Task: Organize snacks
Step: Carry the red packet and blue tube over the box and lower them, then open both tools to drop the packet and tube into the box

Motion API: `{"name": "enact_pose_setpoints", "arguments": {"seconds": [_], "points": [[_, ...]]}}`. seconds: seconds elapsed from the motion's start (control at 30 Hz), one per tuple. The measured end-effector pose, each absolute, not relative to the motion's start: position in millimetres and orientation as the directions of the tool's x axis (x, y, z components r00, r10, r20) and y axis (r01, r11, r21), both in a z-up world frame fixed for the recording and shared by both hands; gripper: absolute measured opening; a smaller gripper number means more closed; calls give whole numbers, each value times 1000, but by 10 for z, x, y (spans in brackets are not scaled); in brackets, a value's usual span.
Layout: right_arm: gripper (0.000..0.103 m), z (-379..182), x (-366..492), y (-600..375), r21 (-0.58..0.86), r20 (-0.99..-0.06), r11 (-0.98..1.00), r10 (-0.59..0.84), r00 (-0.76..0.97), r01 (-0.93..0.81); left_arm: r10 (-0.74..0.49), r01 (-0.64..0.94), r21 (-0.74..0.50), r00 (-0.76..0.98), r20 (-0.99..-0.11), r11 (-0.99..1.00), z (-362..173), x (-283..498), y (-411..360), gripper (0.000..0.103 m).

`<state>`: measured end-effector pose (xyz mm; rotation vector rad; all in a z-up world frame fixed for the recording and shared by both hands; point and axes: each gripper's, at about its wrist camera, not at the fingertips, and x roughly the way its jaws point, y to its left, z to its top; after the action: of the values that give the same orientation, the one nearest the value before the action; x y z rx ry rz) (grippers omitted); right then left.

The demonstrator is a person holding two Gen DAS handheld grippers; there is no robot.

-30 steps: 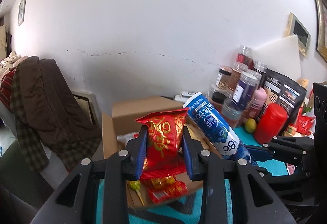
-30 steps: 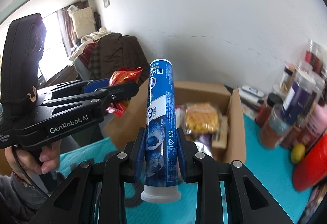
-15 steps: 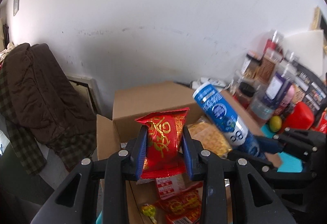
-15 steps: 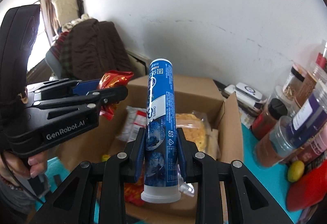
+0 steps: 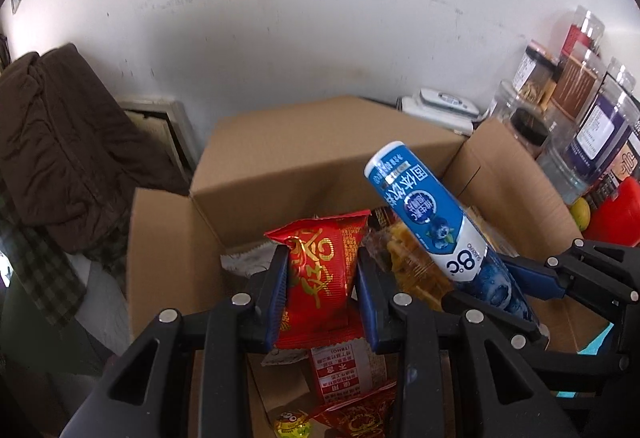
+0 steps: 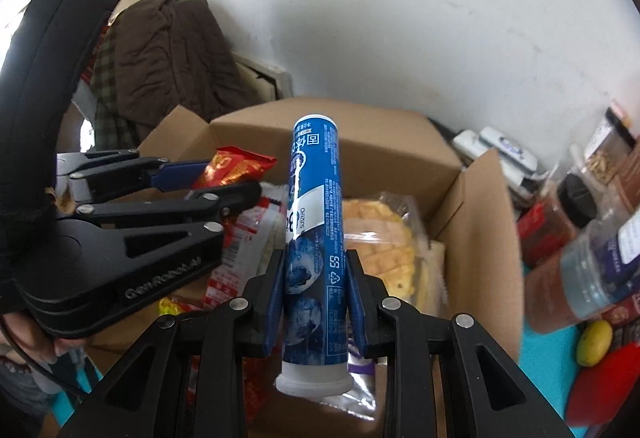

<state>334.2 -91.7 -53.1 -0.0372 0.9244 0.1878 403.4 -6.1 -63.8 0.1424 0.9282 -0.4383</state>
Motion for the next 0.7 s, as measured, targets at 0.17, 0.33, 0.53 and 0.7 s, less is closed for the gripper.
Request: {"name": "enact_pose_setpoints", "arguments": {"seconds": [0.17,0.33,0.53,0.7], "points": [[28,-544,3408,-896,28,-815,985,122,567,-172,-264,397,-63,475,-840,916,-742,4101,-63,32],[35,-552,3450,-923,28,-825,989,107,554,-148,-249,394,-64,438,-864,917,-799,4086,-69,34],[48,-522,3408,-998,42,-835,992,98,541,-115,-197,366,-7,486,-852,931,-682,4001,-47,62],[56,-408,3315,-1068,53,-835,995,92,542,-87,-189,351,5,515,-836,936,-512,3906,-17,69]]}}
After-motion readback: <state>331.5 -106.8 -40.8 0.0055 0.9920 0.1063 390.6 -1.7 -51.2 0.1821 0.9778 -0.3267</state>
